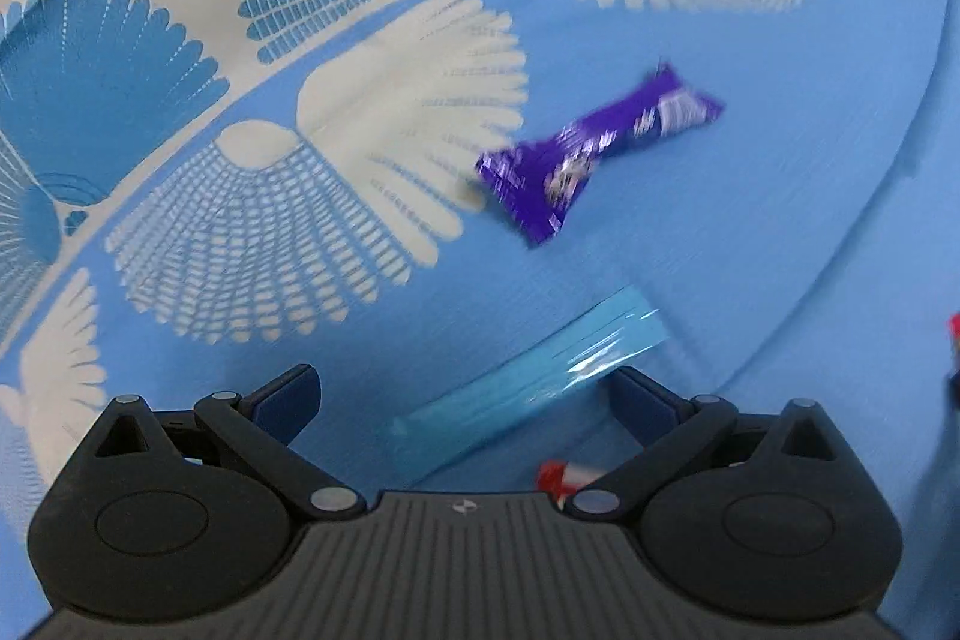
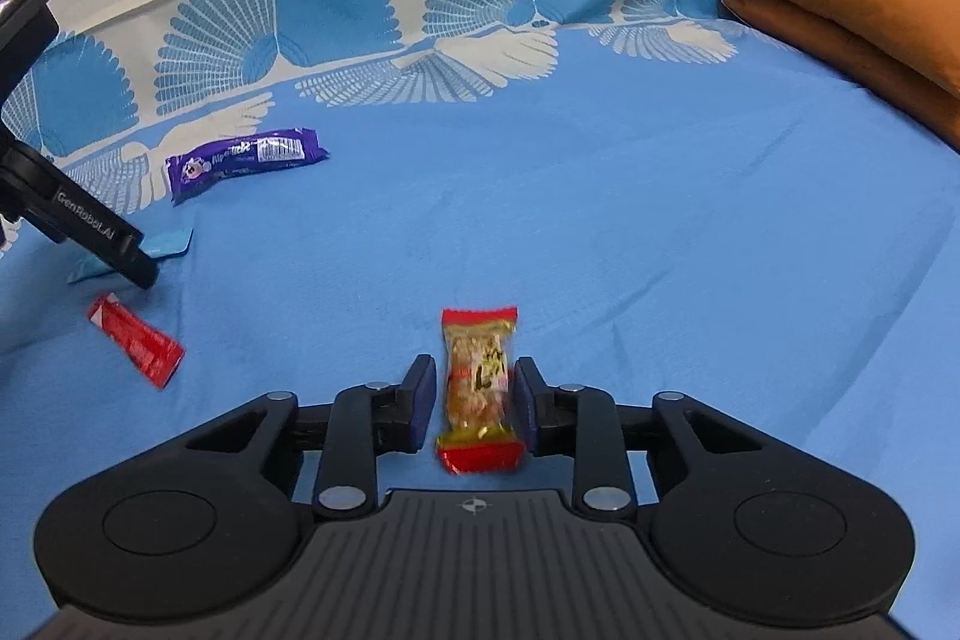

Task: Organize snacks
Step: 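Grasp the blue stick pack with the left tool while the right grasps the red pastry, then carry the blue stick pack and red pastry toward the box with both tools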

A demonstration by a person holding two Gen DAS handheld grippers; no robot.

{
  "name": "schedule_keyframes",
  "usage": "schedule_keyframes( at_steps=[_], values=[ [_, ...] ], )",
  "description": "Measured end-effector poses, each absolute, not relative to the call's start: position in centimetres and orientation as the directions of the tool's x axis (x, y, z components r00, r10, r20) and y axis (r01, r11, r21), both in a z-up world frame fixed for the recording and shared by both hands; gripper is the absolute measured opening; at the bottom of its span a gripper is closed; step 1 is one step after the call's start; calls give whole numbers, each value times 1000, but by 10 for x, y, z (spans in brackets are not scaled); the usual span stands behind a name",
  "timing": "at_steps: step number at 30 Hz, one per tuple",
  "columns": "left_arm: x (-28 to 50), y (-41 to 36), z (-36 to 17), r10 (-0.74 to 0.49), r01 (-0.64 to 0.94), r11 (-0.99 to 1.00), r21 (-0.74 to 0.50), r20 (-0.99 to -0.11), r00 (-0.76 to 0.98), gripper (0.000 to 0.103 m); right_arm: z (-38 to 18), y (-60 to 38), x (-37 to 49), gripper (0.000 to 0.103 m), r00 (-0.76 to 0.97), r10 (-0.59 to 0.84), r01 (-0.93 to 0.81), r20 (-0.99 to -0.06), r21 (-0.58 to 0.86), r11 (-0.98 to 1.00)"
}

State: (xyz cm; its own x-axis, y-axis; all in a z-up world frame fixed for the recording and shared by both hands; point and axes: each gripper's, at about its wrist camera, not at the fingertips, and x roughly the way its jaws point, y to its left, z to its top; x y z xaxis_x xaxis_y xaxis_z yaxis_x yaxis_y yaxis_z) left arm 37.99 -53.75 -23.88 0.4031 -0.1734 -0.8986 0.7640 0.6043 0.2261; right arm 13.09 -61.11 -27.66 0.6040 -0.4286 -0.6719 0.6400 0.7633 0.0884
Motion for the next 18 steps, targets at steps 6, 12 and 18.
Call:
schedule_keyframes(
  at_steps=[6,12,18],
  values=[
    [368,-539,-220,-211,755,633,171,-900,381,16,-278,-604,136,24,605,-450,624,-657,40,780],
    [352,-509,-186,-241,703,699,133,-881,406,14,-268,-594,126,23,591,-441,636,-675,55,769],
    [320,-449,-138,-262,646,759,77,-872,412,14,-220,-564,100,23,646,-427,633,-632,131,763]
  ],
)
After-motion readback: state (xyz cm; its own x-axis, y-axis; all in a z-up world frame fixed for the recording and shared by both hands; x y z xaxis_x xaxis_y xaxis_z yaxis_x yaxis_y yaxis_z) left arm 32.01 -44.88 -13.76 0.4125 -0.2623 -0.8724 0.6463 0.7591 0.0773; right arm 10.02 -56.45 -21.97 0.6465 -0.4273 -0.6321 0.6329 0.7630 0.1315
